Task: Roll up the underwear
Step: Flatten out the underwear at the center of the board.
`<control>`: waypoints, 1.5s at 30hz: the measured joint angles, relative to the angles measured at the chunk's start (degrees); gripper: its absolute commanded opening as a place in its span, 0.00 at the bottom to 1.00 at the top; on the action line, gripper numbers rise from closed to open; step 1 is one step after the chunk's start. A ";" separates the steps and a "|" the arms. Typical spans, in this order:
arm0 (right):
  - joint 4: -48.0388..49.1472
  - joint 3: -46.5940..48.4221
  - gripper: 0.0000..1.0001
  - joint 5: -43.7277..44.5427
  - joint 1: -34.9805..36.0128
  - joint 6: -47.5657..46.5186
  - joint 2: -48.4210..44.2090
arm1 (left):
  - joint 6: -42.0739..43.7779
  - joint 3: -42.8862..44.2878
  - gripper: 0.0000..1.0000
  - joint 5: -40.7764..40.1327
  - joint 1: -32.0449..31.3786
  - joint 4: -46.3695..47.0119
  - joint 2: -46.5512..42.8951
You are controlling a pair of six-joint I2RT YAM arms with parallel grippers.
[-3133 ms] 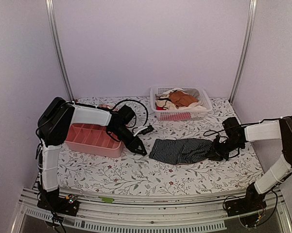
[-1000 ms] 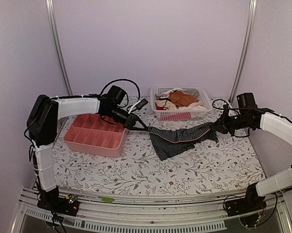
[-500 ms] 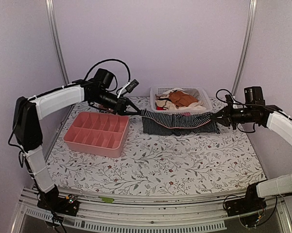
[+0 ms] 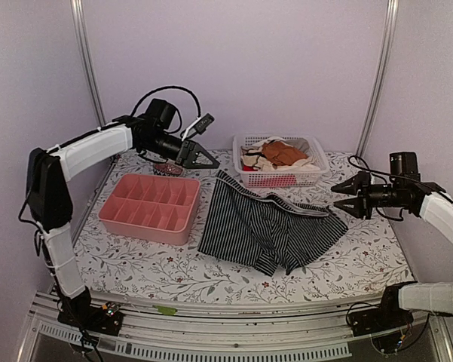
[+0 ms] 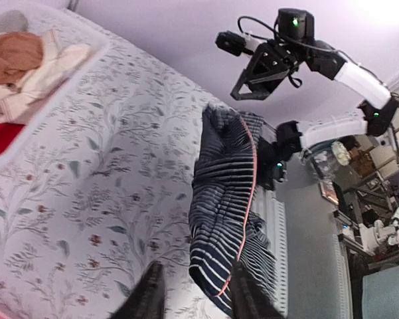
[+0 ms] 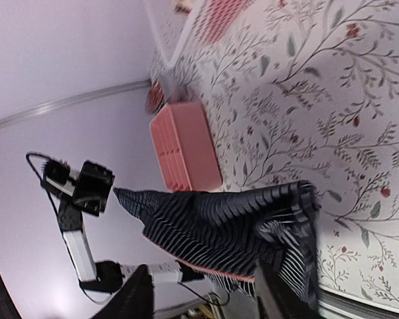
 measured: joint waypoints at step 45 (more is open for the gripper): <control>-12.57 22.53 0.53 25.38 14.75 -36.33 47.87 | 28.39 -15.91 0.39 -48.11 -19.28 7.23 12.87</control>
